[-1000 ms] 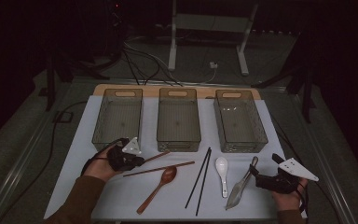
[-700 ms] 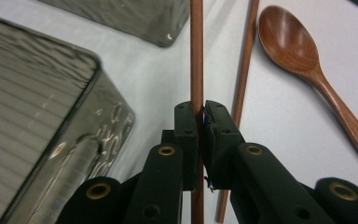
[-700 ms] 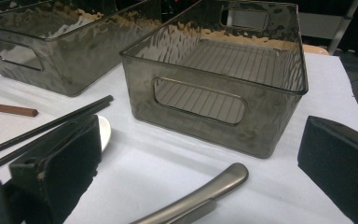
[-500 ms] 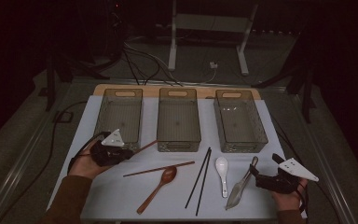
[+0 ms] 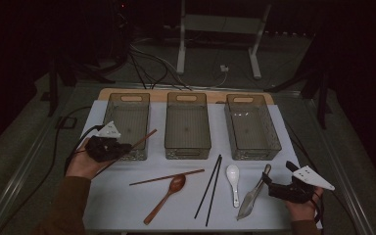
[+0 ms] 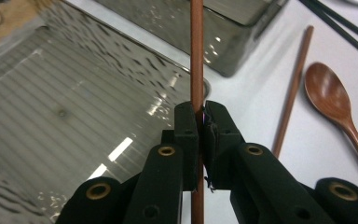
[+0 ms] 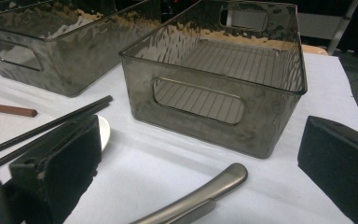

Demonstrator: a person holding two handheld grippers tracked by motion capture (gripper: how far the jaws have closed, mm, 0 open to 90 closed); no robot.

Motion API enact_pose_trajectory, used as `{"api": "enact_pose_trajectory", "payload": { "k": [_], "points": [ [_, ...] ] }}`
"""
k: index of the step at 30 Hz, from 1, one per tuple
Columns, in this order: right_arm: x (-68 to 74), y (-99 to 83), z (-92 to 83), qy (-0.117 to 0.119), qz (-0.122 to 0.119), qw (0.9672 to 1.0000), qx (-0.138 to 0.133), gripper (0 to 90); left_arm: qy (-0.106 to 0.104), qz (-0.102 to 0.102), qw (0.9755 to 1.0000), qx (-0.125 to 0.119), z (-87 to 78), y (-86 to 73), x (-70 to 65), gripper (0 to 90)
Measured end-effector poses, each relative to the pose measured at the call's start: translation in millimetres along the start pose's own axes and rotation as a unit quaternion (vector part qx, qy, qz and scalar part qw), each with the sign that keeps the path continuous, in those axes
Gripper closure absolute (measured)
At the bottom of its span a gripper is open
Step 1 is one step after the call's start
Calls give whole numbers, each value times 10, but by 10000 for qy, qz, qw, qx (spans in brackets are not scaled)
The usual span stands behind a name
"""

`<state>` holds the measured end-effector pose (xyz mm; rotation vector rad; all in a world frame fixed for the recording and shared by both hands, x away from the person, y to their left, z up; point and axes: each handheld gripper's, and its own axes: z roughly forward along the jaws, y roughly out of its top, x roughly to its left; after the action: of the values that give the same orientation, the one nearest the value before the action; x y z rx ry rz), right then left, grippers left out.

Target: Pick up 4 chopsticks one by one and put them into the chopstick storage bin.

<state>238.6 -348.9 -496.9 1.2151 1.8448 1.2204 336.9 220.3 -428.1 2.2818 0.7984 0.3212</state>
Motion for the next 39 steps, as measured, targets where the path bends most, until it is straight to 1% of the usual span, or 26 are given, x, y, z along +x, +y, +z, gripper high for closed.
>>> {"api": "enact_pose_trajectory", "payload": {
  "k": [4,8,11,13,14,17,26,27,31,32,34,39],
  "points": [
    [0,0,2,-1,4,10000,1,0,112,-160,9998,-9,-16,31,65,861],
    [-2,0,2,0,5,10000,-3,0,288,-299,9991,-41,-30,51,121,861],
    [0,1,4,0,13,10000,9,0,414,-433,9982,-81,-45,71,159,861],
    [0,0,6,2,7,10000,10,0,459,-522,9975,-94,-54,86,185,861],
    [0,0,7,2,7,10000,11,0,526,-548,9971,-81,-56,94,197,861],
    [0,0,8,0,5,10000,13,0,585,-680,9959,-81,-54,116,229,861],
    [-2,-1,12,0,1,10000,14,0,798,-1069,9910,-83,-71,201,344,861],
    [-2,-1,12,3,5,10000,15,0,808,-1112,9904,-115,-71,206,355,861],
    [1,-1,14,8,1,10000,23,0,879,-1207,9887,-130,-80,233,395,861],
    [1,-2,16,10,-4,10000,24,0,909,-1248,9879,-141,-79,241,402,861],
    [2,-2,16,10,5,10000,30,0,926,-1282,9873,-145,-78,254,423,861],
    [2,-1,18,5,3,10000,35,0,1012,-1454,9841,-133,-61,290,465,861]
  ]
}}
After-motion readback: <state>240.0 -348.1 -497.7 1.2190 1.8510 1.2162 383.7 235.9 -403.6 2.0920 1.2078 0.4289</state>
